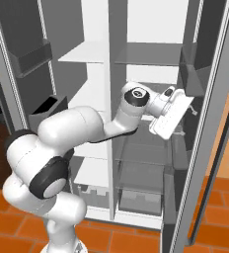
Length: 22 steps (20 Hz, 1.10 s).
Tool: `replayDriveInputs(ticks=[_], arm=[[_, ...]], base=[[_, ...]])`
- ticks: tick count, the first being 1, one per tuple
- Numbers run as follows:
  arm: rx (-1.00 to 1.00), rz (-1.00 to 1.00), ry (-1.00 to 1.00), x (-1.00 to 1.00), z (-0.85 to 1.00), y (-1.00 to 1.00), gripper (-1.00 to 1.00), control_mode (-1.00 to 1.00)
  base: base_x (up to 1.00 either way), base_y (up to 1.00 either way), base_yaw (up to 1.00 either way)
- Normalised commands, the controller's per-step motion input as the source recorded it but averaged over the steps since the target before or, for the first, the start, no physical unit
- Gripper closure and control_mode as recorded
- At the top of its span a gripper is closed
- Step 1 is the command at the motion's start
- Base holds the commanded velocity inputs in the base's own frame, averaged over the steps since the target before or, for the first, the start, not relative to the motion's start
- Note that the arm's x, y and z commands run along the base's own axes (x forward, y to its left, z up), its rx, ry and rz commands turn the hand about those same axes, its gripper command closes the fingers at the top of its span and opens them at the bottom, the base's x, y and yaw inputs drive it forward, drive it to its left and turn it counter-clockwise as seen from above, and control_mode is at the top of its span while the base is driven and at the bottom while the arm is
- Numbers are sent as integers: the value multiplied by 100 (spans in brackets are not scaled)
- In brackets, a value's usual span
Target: Grab a lemon wedge from the fridge and one ice cube from the ice bowl, and put them in the glass of lemonade.
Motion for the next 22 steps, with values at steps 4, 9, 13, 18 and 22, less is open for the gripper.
replayDriveInputs(ticks=[4, 9, 13, 18, 22], arm=[[-1, 4, -2, -47, 6, 96, -100, -100], [25, 10, -21, -10, -18, 75, -100, -100], [71, 15, -34, 21, -56, 45, -100, -100], [57, 8, -23, 15, 10, 62, -100, -100], [34, 0, -19, -27, 38, 73, -100, -100]], base=[[0, 0, 0], [0, 0, 0], [0, 0, 0], [0, 0, 0], [0, 0, 0]])
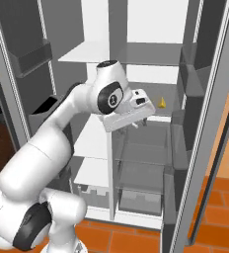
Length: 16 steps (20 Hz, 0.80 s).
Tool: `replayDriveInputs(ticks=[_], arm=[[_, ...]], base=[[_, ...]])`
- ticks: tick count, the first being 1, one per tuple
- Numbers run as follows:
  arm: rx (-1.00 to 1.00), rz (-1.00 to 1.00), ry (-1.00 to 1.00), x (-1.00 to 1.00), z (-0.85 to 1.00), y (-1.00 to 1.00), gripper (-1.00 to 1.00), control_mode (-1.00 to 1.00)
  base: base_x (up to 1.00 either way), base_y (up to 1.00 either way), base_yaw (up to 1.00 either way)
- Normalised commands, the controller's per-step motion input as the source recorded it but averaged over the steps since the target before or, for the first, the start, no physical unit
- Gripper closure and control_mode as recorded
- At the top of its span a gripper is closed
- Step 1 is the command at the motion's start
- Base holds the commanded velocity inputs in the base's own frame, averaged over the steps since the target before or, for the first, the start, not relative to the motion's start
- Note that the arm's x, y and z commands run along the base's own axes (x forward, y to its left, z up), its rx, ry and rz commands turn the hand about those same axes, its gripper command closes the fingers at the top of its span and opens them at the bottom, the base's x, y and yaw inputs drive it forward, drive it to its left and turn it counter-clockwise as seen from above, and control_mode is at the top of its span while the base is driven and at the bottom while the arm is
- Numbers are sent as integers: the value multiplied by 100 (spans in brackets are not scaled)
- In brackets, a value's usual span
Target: Grab a lemon wedge from the fridge and one ice cube from the ice bowl, and put them in the glass of lemonade.
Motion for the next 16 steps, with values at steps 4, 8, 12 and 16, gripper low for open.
replayDriveInputs(ticks=[4, 8, 12, 16], arm=[[27, 0, -33, -92, 57, 67, -100, -100], [17, 0, -17, -92, 52, 76, -100, -100], [10, -7, -14, -72, 29, 74, -100, -100], [7, -15, -10, -88, 25, 49, -100, -100]], base=[[0, 0, 0], [0, 0, 0], [0, 0, 0], [0, 0, 0]])
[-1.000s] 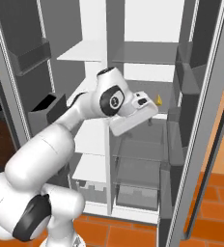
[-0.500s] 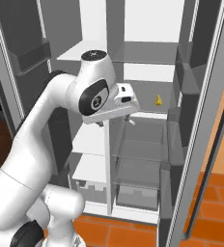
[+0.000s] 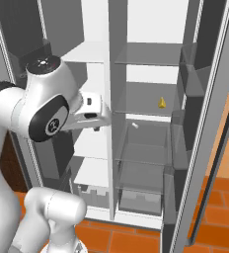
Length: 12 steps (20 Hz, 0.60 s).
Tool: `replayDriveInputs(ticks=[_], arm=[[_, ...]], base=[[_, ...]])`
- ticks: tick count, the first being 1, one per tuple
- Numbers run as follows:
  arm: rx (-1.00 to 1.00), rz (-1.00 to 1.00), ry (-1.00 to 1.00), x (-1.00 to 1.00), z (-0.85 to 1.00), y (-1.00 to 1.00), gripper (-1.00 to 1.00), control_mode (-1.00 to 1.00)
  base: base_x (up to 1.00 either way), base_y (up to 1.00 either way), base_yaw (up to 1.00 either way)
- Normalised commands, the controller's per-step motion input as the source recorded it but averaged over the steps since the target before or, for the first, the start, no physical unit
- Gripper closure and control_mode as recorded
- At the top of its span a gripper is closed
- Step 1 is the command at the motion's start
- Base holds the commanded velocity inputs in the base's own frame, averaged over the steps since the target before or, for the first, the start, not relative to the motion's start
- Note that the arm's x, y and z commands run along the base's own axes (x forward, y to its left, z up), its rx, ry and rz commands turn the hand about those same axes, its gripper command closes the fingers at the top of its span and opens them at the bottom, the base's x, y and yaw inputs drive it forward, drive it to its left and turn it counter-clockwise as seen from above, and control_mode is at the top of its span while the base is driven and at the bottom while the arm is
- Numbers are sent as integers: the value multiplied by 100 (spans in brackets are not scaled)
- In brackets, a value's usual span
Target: Grab a lemon wedge from the fridge and one ice cube from the ice bowl, and put them in the glass of lemonade.
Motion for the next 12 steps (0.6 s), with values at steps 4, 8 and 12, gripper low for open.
replayDriveInputs(ticks=[4, 8, 12], arm=[[12, -34, -1, -37, 16, 28, -100, -100], [9, -33, 0, -40, 8, 11, -100, -100], [1, -3, -3, -38, 4, 0, -100, -100]], base=[[0, 0, 0], [0, 0, 0], [0, 0, 0]])
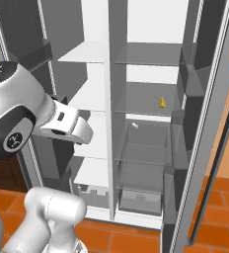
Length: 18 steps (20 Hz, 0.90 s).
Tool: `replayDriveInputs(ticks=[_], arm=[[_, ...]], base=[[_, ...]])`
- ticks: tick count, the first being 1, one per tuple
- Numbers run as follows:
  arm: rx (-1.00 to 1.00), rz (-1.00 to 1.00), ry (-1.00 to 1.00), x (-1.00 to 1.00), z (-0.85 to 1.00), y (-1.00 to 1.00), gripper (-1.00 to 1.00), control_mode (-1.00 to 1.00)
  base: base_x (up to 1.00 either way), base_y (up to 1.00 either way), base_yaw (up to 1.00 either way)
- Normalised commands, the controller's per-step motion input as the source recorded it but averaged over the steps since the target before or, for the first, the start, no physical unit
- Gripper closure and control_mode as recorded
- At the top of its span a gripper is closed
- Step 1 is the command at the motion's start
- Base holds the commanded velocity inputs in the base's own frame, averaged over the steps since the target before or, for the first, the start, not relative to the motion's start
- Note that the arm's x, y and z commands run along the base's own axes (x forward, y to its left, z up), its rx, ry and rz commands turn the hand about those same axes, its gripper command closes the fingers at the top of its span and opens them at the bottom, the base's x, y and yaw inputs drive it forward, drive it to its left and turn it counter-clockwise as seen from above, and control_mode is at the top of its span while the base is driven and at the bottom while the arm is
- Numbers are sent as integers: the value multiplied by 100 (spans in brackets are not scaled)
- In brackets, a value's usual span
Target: Grab a lemon wedge from the fridge and one ice cube from the ice bowl, and put them in the glass of lemonade.
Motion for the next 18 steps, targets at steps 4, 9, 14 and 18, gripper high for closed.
replayDriveInputs(ticks=[4, 9, 14, 18], arm=[[2, -5, 0, 2, 4, -2, -100, -100], [0, -5, 2, 0, 0, 0, -100, -100], [0, -1, 1, 0, -3, -6, -100, 100], [0, 0, 0, 0, 0, 0, -100, 100]], base=[[0, 0, 0], [0, 0, 0], [16, -30, 1], [5, -30, 11]])
